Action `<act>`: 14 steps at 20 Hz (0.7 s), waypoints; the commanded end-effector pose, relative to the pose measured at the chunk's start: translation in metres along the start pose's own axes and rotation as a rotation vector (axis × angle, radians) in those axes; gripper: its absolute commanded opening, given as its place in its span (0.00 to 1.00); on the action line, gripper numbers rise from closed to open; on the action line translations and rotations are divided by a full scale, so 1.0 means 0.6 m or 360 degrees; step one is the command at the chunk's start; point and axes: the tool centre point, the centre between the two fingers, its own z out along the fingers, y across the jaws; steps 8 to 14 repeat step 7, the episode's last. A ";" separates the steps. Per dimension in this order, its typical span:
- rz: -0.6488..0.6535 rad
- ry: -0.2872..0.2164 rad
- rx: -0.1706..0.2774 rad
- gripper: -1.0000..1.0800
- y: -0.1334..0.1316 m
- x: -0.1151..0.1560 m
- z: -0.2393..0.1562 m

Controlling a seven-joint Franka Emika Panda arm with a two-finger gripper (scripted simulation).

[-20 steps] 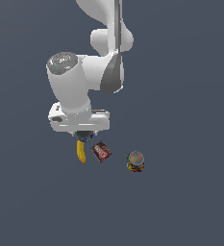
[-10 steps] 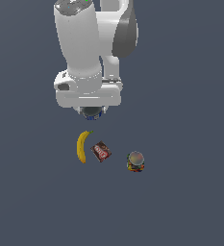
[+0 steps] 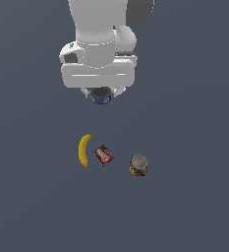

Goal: Pick up a designated object from a clutter of objects.

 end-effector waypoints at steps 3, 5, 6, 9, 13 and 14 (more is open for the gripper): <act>0.0000 0.0000 0.0001 0.00 -0.011 -0.008 -0.025; 0.0000 0.0000 0.0001 0.00 -0.013 -0.009 -0.030; 0.0000 0.0000 0.0001 0.00 -0.014 -0.009 -0.031; 0.0000 0.0000 0.0001 0.00 -0.014 -0.009 -0.032; 0.0000 0.0000 0.0001 0.00 -0.014 -0.009 -0.032; 0.0000 0.0000 0.0001 0.00 -0.014 -0.009 -0.032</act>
